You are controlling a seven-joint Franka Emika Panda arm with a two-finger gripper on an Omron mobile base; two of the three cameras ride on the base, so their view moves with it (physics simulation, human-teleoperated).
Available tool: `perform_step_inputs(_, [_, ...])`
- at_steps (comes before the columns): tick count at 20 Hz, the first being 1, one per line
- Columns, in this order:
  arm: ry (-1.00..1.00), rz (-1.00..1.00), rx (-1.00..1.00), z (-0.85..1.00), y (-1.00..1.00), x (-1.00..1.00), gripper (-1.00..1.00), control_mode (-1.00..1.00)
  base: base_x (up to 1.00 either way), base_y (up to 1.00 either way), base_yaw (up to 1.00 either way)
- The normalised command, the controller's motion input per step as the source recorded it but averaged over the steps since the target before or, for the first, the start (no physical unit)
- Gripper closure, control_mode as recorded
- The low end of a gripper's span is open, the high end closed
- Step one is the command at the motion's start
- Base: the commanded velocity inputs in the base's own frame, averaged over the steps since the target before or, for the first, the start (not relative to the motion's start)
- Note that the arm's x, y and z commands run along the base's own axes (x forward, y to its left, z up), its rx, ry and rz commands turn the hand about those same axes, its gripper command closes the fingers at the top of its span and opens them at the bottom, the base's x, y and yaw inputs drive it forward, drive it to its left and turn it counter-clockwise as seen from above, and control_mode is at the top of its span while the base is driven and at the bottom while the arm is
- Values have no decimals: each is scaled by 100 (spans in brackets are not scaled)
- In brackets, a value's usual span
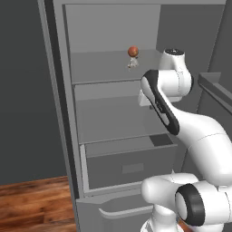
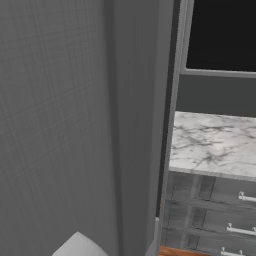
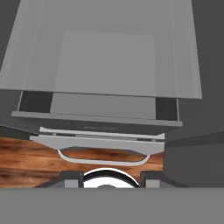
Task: Take the fish out of the fridge, briefly rinse it in the sink, and place it on the tray next to the sink.
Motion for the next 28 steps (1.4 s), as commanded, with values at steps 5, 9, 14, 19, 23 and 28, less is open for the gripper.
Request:
perform_step_inputs(5, [-8,-2,3,5,-1,-2,-100,-100,0,0,0])
perform_step_inputs(9, [-39,-11,-2,53,20,-1,-100,-100,0,0,0])
perform_step_inputs(14, [-40,-22,0,87,32,2,-100,-100,0,0,0])
perform_step_inputs(19, [-37,-28,14,82,22,6,-100,-100,0,0,0])
perform_step_inputs(23, [-24,-24,26,49,5,25,-100,-100,0,0,0])
perform_step_inputs(28, [-5,-3,7,9,0,3,-100,-100,0,0,0])
